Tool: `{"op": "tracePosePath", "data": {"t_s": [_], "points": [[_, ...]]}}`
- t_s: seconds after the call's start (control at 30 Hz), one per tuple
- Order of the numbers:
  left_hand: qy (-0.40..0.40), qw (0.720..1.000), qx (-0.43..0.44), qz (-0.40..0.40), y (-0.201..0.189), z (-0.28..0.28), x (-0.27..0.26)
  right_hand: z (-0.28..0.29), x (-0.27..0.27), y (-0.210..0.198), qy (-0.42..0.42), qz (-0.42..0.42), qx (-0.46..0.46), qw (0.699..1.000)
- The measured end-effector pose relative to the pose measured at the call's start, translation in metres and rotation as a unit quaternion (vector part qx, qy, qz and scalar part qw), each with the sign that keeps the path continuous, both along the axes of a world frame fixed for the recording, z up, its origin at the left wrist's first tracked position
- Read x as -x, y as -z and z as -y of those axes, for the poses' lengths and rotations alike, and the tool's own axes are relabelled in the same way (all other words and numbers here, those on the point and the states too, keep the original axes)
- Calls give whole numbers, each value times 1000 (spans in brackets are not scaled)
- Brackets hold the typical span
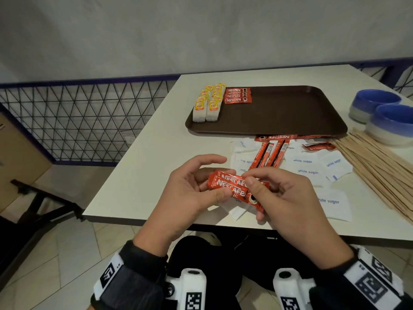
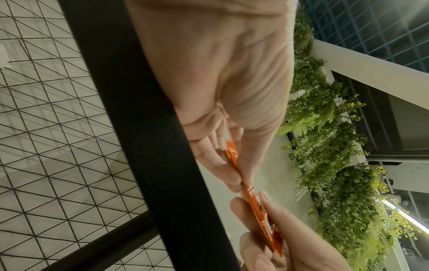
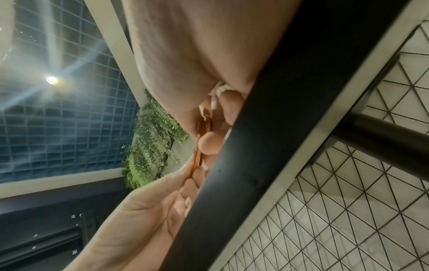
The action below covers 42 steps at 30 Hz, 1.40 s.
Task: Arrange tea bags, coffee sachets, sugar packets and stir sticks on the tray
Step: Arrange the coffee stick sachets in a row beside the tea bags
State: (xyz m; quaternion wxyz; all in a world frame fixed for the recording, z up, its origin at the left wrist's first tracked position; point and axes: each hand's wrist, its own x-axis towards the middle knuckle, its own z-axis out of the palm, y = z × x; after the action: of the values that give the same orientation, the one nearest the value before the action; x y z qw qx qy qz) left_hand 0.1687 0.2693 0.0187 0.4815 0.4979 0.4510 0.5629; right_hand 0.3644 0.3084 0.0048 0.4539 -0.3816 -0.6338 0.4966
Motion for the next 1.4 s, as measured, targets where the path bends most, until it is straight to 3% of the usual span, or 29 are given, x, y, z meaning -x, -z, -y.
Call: {"op": "tracePosePath", "data": {"t_s": [0.37, 0.47, 0.9, 1.23, 1.4], "points": [[-64, 998, -10, -27, 2, -2, -3, -1, -4, 0, 8, -33, 8, 999], [-74, 997, -7, -27, 2, -1, -3, 0, -3, 3, 0, -33, -26, 999], [-46, 997, 47, 28, -7, 2, -2, 1, -3, 4, 18, -22, -93, 995], [-61, 997, 24, 40, -2, 3, 0, 1, -2, 0, 9, 41, -97, 994], [-53, 998, 8, 21, 0, 4, 1, 0, -11, -18, -22, 118, -89, 989]]}}
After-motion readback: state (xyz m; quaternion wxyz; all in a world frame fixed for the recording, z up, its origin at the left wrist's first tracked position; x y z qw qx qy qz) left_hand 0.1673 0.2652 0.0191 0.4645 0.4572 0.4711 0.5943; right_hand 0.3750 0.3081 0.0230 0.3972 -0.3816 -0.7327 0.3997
